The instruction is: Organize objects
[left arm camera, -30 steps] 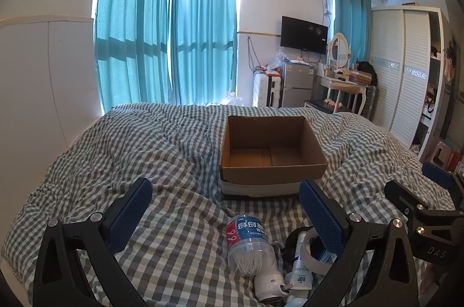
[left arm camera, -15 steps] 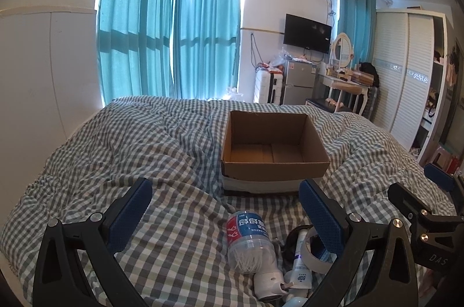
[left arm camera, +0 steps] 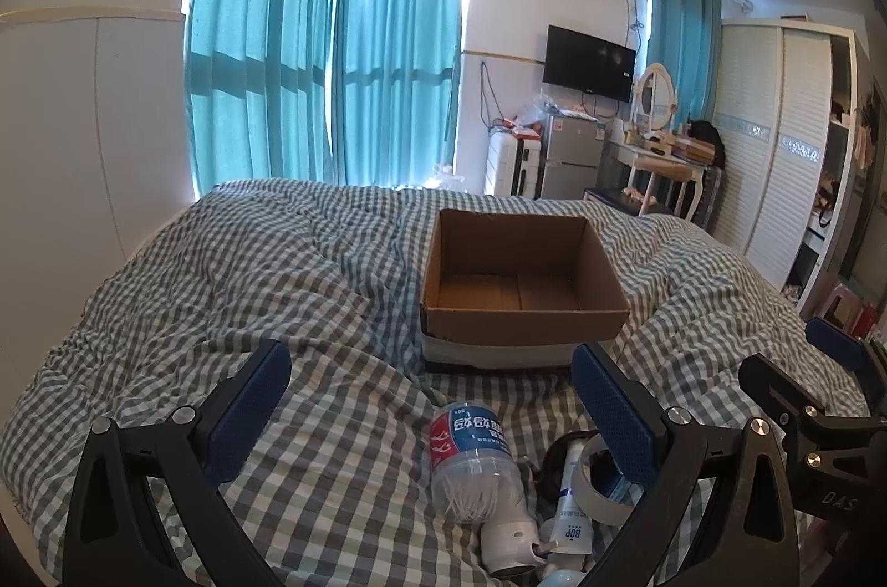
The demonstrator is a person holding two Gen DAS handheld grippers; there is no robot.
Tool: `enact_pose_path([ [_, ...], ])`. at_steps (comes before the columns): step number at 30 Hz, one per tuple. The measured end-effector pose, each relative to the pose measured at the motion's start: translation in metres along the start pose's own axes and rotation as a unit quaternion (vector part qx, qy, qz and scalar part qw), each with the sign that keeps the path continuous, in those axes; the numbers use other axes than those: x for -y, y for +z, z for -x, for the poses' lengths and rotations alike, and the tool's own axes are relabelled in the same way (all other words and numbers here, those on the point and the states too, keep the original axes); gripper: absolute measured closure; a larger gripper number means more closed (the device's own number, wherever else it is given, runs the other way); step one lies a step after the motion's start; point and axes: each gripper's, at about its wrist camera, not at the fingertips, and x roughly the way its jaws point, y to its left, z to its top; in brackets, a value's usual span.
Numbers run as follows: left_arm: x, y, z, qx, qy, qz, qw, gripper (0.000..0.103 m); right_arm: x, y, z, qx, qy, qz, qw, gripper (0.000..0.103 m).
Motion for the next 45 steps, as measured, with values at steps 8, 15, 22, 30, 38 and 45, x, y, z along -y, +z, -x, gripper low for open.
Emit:
enact_pose_path([
  [8, 0.007, -0.011, -0.026, -0.036, 0.0, -0.018, 0.9992, 0.0, 0.002, -0.01, -0.022, -0.03, 0.015, 0.006, 0.999, 0.0],
  [15, 0.013, -0.022, -0.058, -0.091, 0.003, -0.03, 0.9953, 0.0, 0.0, -0.024, -0.055, -0.085, 0.046, 0.013, 0.995, 0.0],
  [22, 0.015, -0.042, -0.098, -0.169, -0.004, -0.04, 0.9848, 0.006, -0.01, -0.048, -0.087, -0.151, 0.092, 0.033, 0.984, 0.001],
  [30, 0.016, -0.064, -0.128, -0.24, -0.028, -0.041, 0.9696, 0.008, -0.027, -0.077, -0.115, -0.219, 0.112, 0.072, 0.967, 0.016],
  [38, 0.022, -0.077, -0.149, -0.277, -0.049, -0.053, 0.9581, 0.026, -0.023, -0.083, -0.118, -0.23, 0.118, 0.059, 0.964, 0.023],
  [45, 0.02, -0.075, -0.146, -0.279, -0.065, -0.043, 0.9571, 0.035, -0.022, -0.078, -0.117, -0.226, 0.114, 0.057, 0.966, 0.023],
])
